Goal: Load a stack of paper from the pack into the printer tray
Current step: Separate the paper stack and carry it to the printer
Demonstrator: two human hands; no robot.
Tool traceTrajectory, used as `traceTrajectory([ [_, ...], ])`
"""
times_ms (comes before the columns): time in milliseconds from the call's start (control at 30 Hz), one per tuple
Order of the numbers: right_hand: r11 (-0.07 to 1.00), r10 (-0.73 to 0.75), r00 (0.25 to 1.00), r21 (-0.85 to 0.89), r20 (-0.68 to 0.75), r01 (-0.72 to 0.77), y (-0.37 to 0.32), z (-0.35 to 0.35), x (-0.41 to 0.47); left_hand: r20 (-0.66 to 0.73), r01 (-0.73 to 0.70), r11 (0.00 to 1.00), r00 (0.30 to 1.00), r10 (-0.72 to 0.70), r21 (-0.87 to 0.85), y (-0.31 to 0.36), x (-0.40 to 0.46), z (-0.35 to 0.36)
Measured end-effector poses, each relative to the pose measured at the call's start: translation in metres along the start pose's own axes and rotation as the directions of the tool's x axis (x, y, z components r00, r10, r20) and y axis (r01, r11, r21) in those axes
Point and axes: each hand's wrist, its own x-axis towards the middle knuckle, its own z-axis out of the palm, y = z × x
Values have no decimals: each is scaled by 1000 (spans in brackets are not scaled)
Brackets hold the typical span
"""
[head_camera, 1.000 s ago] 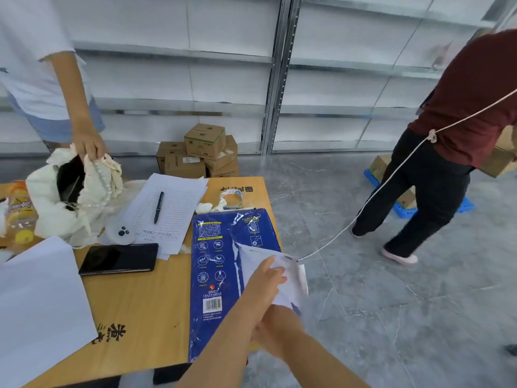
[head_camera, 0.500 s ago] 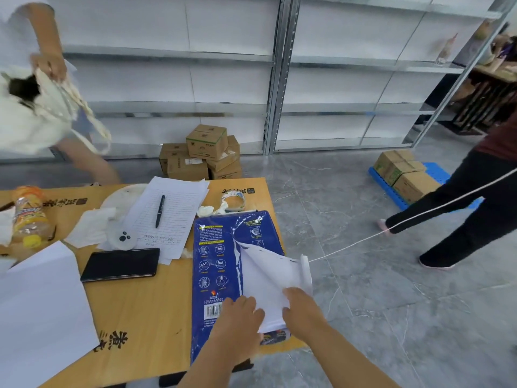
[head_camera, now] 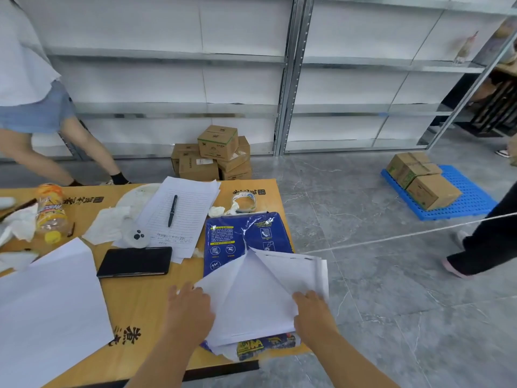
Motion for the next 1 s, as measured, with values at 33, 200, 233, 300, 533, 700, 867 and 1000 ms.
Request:
traceTrajectory([
  [33,999,20,1000,33,5,-20,0,0,0,18,-23,1000,1000,23,-6,-1,0,7],
  [200,972,140,990,187,20,-141,0,-4,0,62,13,962,998,4,-274,6,-3,31],
  [233,966,155,987,205,29,-158,0,-6,0,74,38,941,997,-14,-337,5,-3,32],
  [300,955,184,982,230,37,-187,-2,-8,1,88,82,904,995,-49,-419,5,-4,33],
  [533,915,250,968,330,-11,-233,-3,-11,4,88,92,903,994,-60,-419,10,-9,29],
  [700,852,307,952,451,-16,-267,-2,-15,8,98,61,932,995,-27,-357,9,-9,29],
  [867,882,333,937,385,-103,-272,-7,-19,3,88,34,951,996,-7,-306,8,-8,32],
  [1000,870,350,927,413,-135,-268,-10,-17,0,87,-2,965,996,26,-261,6,-9,34],
])
